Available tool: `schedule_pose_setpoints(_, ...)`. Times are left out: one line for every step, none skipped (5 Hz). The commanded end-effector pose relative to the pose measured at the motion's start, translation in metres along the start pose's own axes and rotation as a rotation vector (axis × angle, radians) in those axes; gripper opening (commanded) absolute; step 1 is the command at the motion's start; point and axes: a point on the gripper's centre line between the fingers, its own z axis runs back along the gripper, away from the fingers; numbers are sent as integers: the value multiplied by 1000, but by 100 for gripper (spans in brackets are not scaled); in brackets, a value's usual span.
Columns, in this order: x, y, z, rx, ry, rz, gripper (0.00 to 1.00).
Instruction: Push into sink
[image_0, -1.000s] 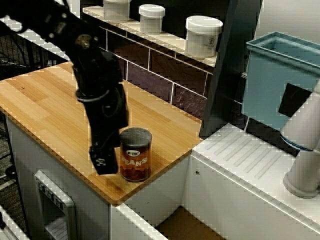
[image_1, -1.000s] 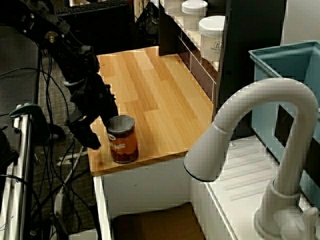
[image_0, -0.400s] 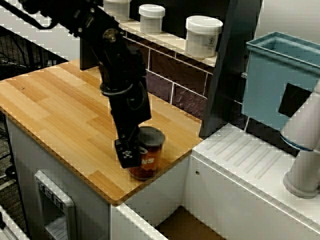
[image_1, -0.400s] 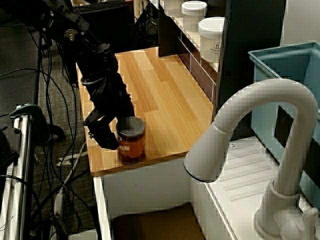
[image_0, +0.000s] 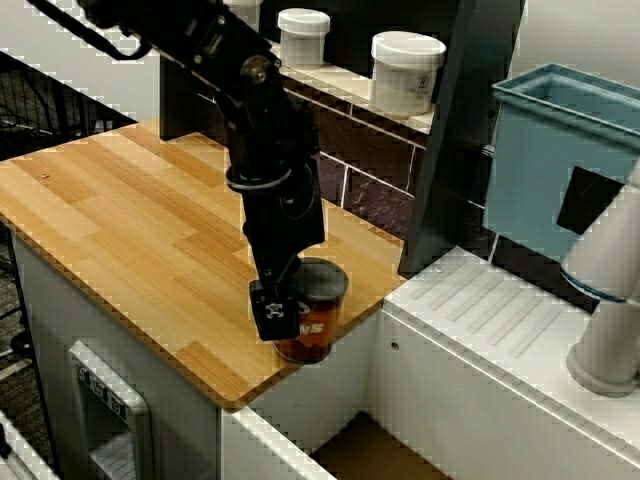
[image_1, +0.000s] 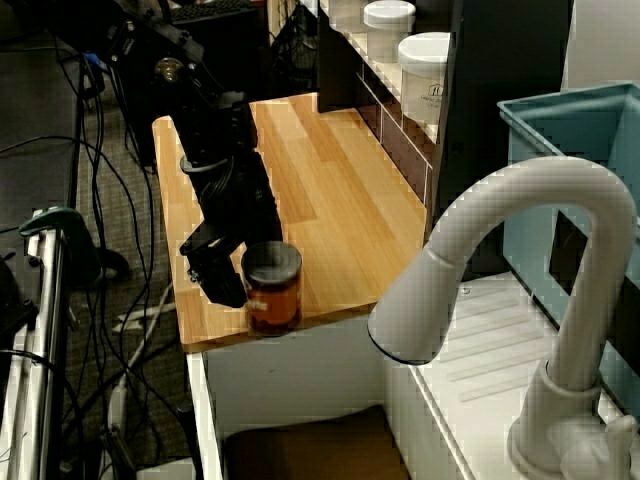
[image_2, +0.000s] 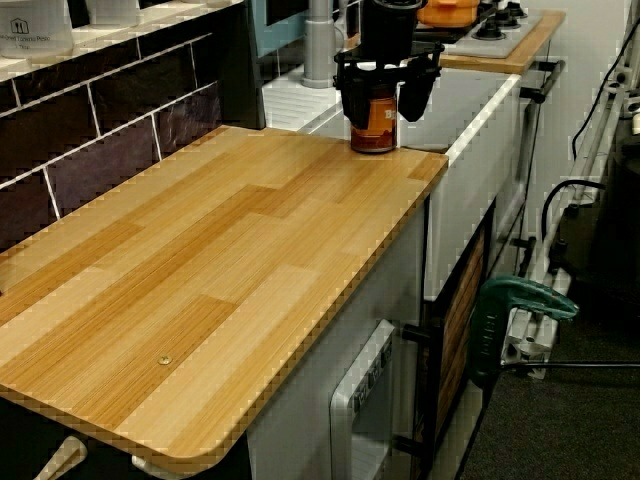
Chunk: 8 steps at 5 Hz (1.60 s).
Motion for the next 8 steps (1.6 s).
schedule_pose_setpoints(26,-16,-9,3,18,-60,100)
schedule_pose_setpoints(36,-25,-11,17,34,-71,100)
schedule_pose_setpoints(35,-28,-2,46,15,-78,100)
schedule_pose_setpoints(27,-29,10,48,5,-84,100)
schedule_pose_setpoints(27,-29,10,48,5,-84,100)
schedule_pose_setpoints(27,-29,10,48,5,-84,100)
schedule_pose_setpoints(27,-29,10,48,5,-84,100)
schedule_pose_setpoints(27,-29,10,48,5,-84,100)
